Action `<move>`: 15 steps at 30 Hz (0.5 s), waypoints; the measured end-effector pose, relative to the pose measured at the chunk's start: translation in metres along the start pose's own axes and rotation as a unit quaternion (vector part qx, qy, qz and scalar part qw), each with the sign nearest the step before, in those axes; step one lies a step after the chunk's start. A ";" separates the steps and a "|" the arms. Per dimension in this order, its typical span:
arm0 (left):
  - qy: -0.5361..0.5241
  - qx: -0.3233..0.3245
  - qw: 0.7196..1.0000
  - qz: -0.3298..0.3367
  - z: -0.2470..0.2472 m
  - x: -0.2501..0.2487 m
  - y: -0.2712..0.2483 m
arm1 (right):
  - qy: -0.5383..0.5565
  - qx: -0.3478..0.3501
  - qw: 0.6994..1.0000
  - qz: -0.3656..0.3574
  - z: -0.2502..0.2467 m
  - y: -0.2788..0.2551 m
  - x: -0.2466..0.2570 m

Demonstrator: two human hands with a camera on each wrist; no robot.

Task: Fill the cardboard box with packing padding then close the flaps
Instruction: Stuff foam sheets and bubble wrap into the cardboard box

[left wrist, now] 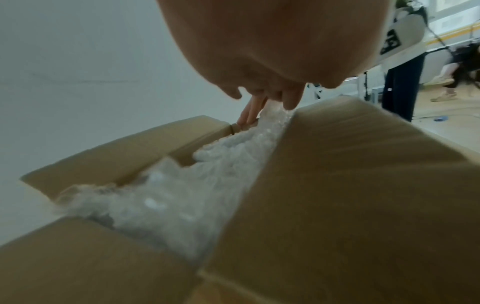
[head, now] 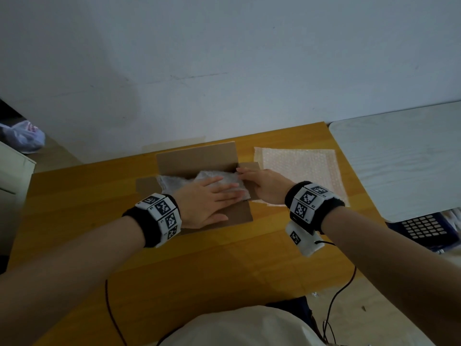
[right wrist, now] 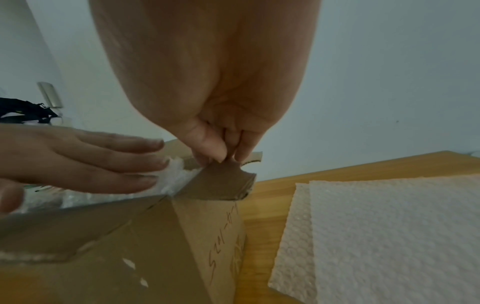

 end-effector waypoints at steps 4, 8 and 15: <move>-0.087 0.058 0.993 -0.052 0.022 0.016 0.007 | 0.004 0.000 1.000 0.003 0.004 0.004 -0.004; -0.205 0.111 0.968 -0.094 0.042 0.017 0.009 | -0.021 0.004 1.000 -0.013 0.007 0.002 0.000; -0.291 0.132 0.937 -0.140 0.040 0.023 0.011 | -0.256 0.098 0.958 -0.082 0.040 -0.005 0.019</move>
Point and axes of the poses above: each hand's wrist, its own y-axis towards the middle knuckle, its own z-axis out of the palm, x = y × z, the point moved 10 cm from there along y, towards the middle knuckle, and after that the axes turned 2 degrees about z, right-handed, at the moved point
